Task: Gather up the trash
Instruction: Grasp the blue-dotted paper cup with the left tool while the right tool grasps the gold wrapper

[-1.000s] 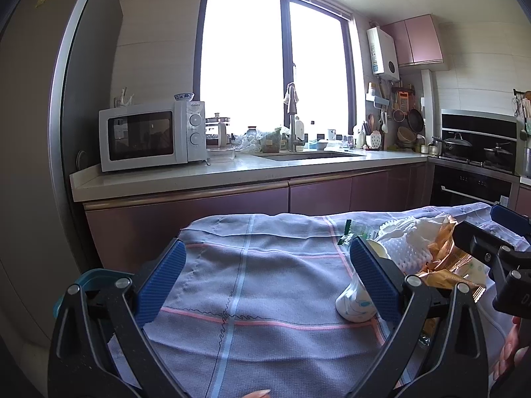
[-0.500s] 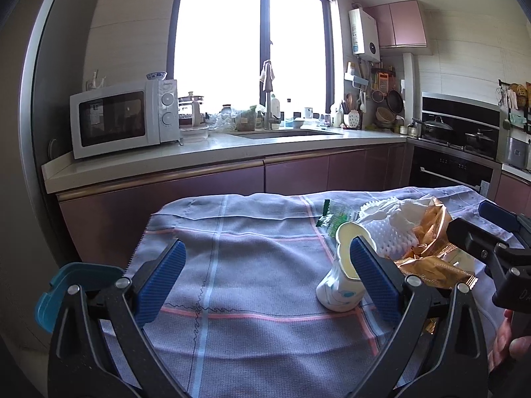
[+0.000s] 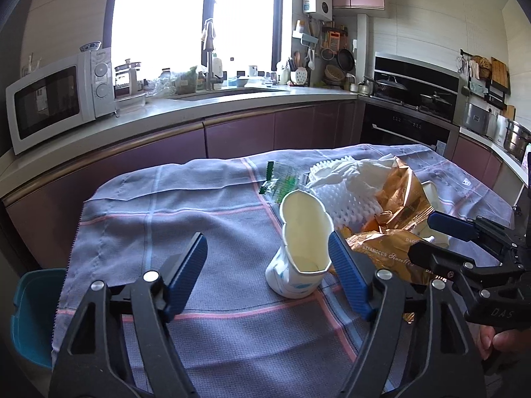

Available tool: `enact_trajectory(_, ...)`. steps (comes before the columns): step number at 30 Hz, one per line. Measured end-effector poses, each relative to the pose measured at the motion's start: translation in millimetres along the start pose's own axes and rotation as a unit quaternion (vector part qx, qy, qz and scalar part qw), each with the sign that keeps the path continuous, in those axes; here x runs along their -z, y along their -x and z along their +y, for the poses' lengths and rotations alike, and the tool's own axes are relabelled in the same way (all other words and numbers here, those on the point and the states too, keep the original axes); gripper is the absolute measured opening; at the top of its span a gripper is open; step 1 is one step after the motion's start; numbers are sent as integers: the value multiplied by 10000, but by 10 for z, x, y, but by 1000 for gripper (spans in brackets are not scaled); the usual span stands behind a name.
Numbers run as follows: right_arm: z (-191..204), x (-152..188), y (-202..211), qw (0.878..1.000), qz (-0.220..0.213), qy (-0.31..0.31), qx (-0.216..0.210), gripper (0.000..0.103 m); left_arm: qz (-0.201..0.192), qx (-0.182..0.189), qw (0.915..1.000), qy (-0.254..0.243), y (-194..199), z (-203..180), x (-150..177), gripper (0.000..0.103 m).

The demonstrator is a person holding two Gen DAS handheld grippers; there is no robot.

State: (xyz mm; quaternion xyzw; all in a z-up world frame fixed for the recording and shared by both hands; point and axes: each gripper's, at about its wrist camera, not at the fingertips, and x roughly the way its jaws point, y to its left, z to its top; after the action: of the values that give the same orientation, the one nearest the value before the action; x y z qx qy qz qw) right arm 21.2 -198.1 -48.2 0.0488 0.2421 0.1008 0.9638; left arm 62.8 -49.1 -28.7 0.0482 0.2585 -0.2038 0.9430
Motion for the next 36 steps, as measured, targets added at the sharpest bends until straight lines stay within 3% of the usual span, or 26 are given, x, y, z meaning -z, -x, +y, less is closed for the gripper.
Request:
enact_trajectory(2, 7, 13, 23, 10000, 8, 7, -18, 58, 56, 153, 9999, -19, -7, -26, 8, 64)
enact_trajectory(12, 54, 90, 196, 9998, 119, 104, -116, 45, 298, 468, 9982, -227, -63, -160, 201, 52)
enact_trajectory(16, 67, 132, 170, 9995, 226, 50, -216, 29, 373, 505, 9977, -266, -81, -168, 242, 38)
enact_trajectory(18, 70, 143, 161, 9992, 259, 27, -298, 18, 410, 507, 9976, -242, -87, -159, 242, 25)
enact_trajectory(23, 84, 122, 175, 9989, 183, 18, -429, 10, 462, 488, 9977, -77, -79, -79, 247, 6)
enact_trajectory(26, 105, 69, 199, 9984, 121, 23, -549, 4, 414, 446, 9981, 34, -19, 5, 241, 5)
enact_trajectory(36, 357, -164, 185, 9947, -60, 243, -992, 3, 62, 212, 9992, 342, 426, 448, 211, 4)
